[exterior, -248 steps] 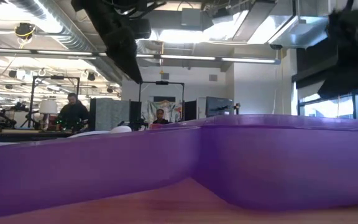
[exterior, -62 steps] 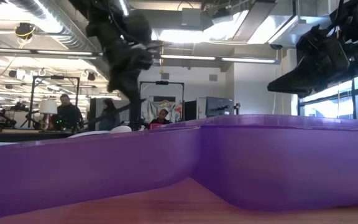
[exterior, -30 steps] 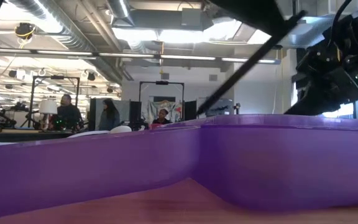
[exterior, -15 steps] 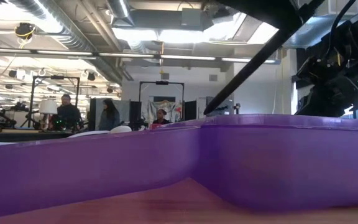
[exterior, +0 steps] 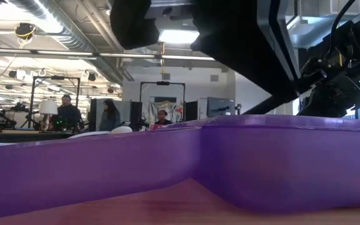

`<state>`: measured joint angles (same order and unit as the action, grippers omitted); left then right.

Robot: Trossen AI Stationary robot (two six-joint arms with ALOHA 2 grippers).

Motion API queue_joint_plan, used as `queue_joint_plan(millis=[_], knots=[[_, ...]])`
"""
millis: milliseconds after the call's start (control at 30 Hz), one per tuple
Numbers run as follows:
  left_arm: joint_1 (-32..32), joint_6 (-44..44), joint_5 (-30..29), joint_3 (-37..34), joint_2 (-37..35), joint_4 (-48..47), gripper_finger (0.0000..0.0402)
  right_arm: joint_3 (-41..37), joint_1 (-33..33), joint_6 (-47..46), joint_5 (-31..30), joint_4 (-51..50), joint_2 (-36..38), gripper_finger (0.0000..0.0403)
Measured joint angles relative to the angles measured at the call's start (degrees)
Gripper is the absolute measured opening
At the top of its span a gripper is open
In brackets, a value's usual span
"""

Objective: Pick & place school supplies into a supply box
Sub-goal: Put the black pen into the purple supply box, then close the purple supply box

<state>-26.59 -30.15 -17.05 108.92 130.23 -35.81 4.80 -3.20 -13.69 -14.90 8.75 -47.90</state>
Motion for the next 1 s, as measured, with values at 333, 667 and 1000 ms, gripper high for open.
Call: queue_joint_plan(millis=[333,667,1000], knots=[[0.0,4.0,0.4,0.0,0.0,0.0,0.0026,0.0,0.0,0.2,0.1,-0.1,0.0,0.0082],[0.0,4.0,0.0,0.0,0.0,0.2,0.0061,0.0,0.0,0.2,0.1,-0.1,0.0,0.0082],[0.1,6.0,-5.0,0.0,-0.1,-0.1,0.0063,0.0,0.0,0.2,0.1,-0.1,0.0,0.0082]])
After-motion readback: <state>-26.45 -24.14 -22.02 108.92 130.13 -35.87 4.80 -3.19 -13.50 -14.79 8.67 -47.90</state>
